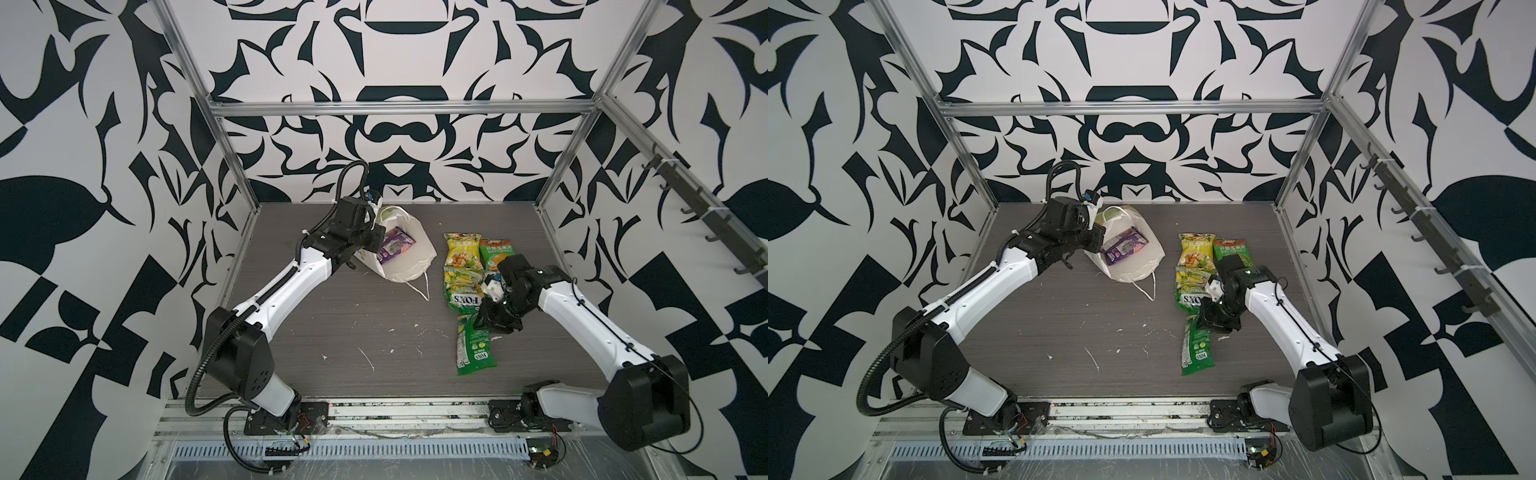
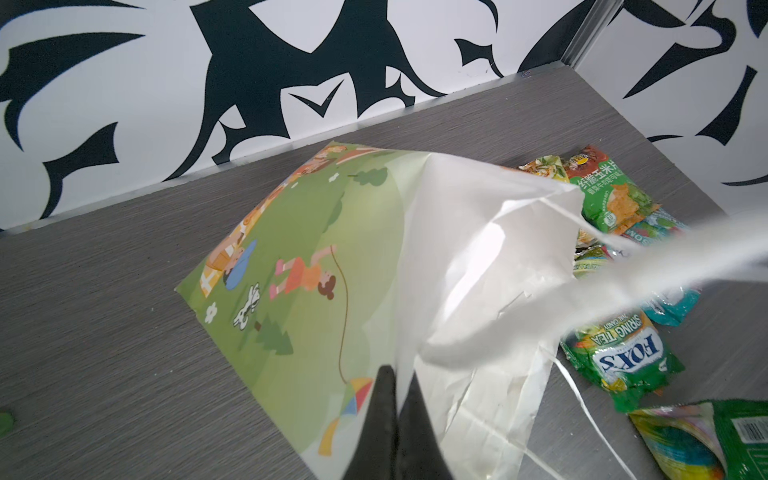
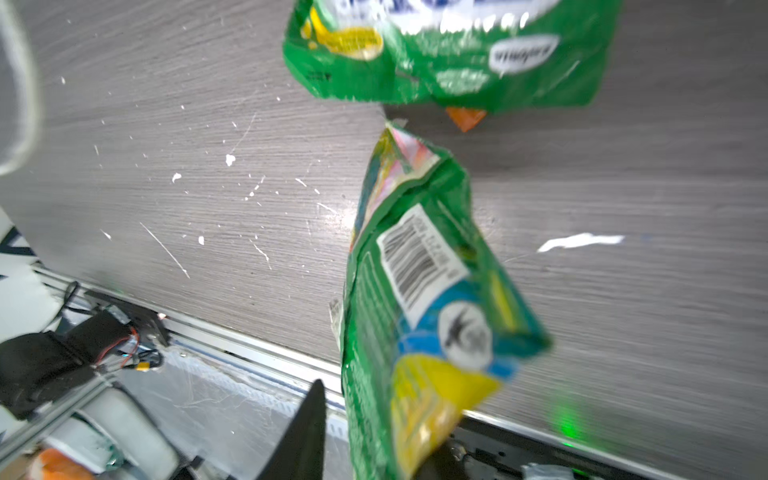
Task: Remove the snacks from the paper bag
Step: 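Carry the green packet nearer the robot and release it on the table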
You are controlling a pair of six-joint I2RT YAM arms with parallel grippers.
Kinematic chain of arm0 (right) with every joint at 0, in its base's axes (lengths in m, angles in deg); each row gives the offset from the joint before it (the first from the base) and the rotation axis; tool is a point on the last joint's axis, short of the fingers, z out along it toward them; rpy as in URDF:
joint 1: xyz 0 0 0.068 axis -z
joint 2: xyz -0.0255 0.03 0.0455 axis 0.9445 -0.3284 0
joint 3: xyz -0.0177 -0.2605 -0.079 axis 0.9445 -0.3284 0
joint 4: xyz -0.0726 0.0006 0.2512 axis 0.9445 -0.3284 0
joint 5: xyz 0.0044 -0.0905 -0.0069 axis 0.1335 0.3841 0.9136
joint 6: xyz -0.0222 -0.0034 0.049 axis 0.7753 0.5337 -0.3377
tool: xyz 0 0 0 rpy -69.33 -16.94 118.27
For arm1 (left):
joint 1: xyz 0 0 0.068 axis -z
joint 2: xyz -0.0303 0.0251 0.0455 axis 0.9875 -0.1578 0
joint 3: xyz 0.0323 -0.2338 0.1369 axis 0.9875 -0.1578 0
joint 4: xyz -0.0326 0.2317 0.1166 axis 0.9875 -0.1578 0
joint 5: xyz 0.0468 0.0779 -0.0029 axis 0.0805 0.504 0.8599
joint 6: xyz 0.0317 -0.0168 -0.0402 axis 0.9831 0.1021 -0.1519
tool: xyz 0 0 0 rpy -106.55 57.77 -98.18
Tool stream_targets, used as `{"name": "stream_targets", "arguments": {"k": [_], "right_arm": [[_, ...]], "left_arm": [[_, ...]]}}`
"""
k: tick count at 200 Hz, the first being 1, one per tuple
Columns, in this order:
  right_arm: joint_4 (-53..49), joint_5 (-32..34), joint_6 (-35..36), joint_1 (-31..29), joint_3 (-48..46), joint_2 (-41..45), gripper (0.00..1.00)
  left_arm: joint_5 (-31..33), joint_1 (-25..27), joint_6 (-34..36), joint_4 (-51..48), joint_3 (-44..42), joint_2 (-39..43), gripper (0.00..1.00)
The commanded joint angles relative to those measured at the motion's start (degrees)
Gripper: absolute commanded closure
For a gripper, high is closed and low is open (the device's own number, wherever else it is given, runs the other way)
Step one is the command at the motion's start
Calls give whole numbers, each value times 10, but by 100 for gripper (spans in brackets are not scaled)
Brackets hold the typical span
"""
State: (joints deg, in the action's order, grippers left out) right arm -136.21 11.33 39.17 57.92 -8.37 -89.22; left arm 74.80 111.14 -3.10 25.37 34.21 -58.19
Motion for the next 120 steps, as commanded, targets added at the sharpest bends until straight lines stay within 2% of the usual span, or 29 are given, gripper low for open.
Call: {"name": "stream_targets", "arguments": {"k": [1, 21, 59, 80, 94, 101, 106, 120], "right_arm": [[-40, 86, 4, -4, 67, 8, 62], [-58, 143, 2, -4, 117, -5, 61], [-47, 162, -3, -4, 166, -10, 61], [3, 108, 6, -13, 173, 4, 61], [53, 49, -12, -26, 148, 10, 64], [56, 41, -26, -34, 138, 2, 64], [48, 52, -37, -38, 133, -8, 65], [22, 134, -74, -47, 102, -24, 65]], "left_arm": [[-11, -3, -10, 5, -2, -1, 100], [-18, -3, -11, 5, 0, -4, 100], [-24, -2, -16, 1, 5, -7, 100], [-26, -2, -18, 3, 7, -12, 100], [-27, -2, -21, 3, 10, -15, 100], [-26, -2, -22, 0, 13, -17, 100], [-27, -3, -24, -2, 16, -18, 100], [-34, -2, -26, -4, 19, -19, 100]]}}
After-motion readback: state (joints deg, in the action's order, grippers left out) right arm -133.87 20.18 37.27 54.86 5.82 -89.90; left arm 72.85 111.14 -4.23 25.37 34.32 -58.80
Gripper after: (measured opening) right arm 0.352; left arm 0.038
